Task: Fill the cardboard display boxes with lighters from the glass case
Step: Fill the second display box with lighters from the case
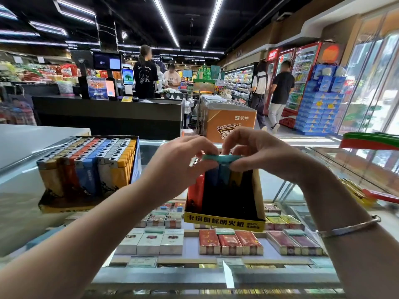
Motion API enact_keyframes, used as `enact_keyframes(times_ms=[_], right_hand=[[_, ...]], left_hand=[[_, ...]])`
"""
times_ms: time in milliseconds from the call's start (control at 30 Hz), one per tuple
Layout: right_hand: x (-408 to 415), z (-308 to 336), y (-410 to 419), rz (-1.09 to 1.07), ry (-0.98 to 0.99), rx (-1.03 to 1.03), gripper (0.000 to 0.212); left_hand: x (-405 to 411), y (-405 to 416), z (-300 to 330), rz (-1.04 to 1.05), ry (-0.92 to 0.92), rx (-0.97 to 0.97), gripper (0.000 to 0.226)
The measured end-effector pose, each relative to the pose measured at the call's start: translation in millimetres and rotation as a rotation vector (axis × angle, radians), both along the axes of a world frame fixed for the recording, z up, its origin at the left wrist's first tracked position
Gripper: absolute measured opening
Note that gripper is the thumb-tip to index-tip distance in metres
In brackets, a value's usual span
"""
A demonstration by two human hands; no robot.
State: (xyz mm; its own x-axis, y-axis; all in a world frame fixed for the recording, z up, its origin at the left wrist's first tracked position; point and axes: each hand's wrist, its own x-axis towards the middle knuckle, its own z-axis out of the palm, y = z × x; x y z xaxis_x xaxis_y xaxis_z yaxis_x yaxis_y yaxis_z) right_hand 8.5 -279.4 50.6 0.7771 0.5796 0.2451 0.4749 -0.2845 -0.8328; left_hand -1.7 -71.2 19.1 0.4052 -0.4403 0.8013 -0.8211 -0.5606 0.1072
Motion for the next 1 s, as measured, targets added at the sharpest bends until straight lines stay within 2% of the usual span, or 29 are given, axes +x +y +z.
enact_keyframes(times_ms=[100,167,267,333,433,500,667,833,900,1000], right_hand=[[6.7,1.4,-8.3,-0.049,-0.034,0.185,0.030],[12.4,0.1,-13.0,-0.095,-0.038,0.255,0.026],[20.9,-4.7,-19.4,-0.234,-0.095,0.211,0.013],[25.8,-7.4,-23.7,-0.319,-0.135,0.152,0.012],[28.3,-8.6,-26.7,-0.312,-0.126,0.116,0.011],[28.3,-8.3,-26.4,-0.293,-0.122,0.134,0.010],[27.1,-8.3,-26.1,-0.339,-0.099,0.167,0.008],[30.2,-15.4,-27.5,-0.561,-0.145,-0.040,0.013],[31.2,-17.1,-26.4,-0.573,-0.131,-0.076,0.014],[30.9,-17.6,-23.0,-0.542,-0.126,-0.126,0.012]], left_hand=[[3.4,-0.2,3.6,0.061,0.065,-0.029,0.049],[6.2,-3.0,6.1,0.072,0.128,-0.045,0.053],[11.1,-8.2,9.6,-0.003,0.282,-0.121,0.038],[14.4,-10.8,12.9,-0.069,0.437,-0.211,0.027],[18.2,-16.9,19.4,-0.124,0.577,-0.333,0.022],[22.2,-23.4,23.2,-0.113,0.602,-0.369,0.019],[33.7,-38.8,24.5,-0.102,0.645,-0.314,0.020],[44.1,-40.6,13.1,-0.088,0.609,-0.235,0.037],[45.2,-38.5,10.2,-0.116,0.615,-0.211,0.044],[43.8,-36.4,9.4,-0.160,0.594,-0.243,0.041]])
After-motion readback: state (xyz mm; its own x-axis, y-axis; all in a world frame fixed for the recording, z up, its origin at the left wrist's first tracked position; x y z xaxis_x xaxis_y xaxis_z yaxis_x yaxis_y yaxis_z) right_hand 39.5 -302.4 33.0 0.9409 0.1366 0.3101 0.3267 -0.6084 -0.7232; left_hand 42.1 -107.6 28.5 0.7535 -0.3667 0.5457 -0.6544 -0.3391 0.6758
